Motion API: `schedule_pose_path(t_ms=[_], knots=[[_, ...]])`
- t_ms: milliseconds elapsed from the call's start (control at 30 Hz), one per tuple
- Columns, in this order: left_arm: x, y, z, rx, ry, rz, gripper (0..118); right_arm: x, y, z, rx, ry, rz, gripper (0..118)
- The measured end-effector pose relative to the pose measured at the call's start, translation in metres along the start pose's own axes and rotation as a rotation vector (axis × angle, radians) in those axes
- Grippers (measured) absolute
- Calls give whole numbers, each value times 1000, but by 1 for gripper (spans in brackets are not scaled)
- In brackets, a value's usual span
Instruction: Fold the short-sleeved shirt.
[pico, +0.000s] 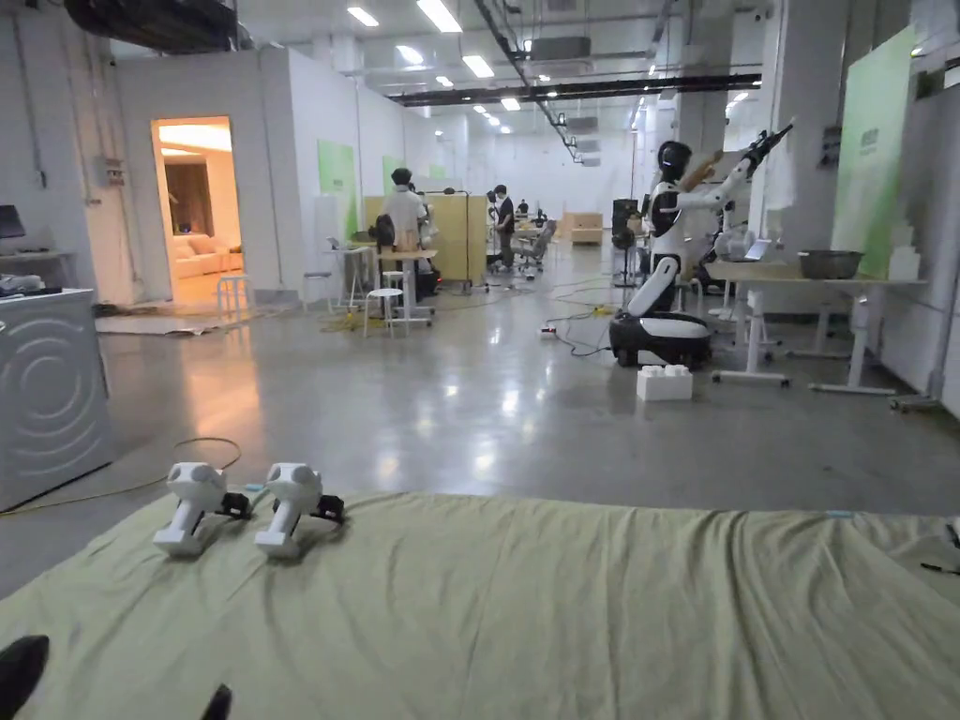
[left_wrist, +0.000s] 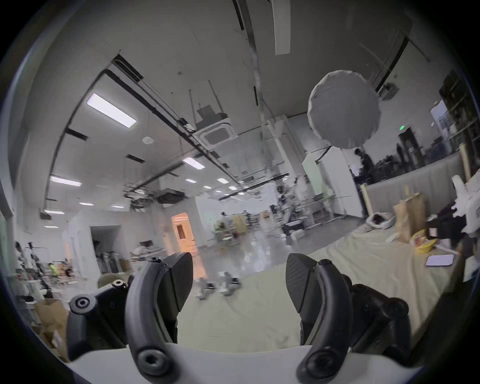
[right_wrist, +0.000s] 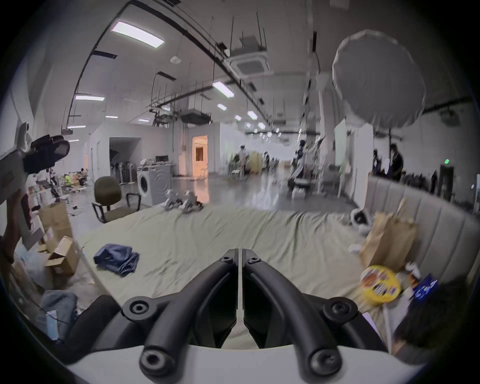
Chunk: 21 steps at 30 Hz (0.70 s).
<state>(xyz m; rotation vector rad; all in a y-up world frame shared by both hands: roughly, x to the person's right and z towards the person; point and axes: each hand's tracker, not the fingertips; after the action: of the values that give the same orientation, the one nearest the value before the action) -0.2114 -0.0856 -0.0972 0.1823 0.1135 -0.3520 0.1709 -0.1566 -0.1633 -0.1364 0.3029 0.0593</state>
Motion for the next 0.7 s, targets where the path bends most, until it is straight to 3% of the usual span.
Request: schedule_pose_path(t_ms=[67,133,167,200,233,433,700], knots=[[12,3,-2,-22,-70,40,78,-2,7,10,48,-26,21,4],[18,4,-1,-26,-123,155,65,-2,13,15,70,-56,13,4],[18,1,-2,-24,-159,195,48,-3,16,18,79,-65,10,4],[18,1,-6,-30,-158,172,13,-4,20,21,85,-71,7,4],[18,1,-9,-48,-142,160,8,-4,22,23,89,-76,8,4],[23,-1,0,-92,-172,164,2,-10,29,41,161,-152,28,4],[28,-2,1,-115,-180,183,2,-17,33,42,173,-151,48,4]])
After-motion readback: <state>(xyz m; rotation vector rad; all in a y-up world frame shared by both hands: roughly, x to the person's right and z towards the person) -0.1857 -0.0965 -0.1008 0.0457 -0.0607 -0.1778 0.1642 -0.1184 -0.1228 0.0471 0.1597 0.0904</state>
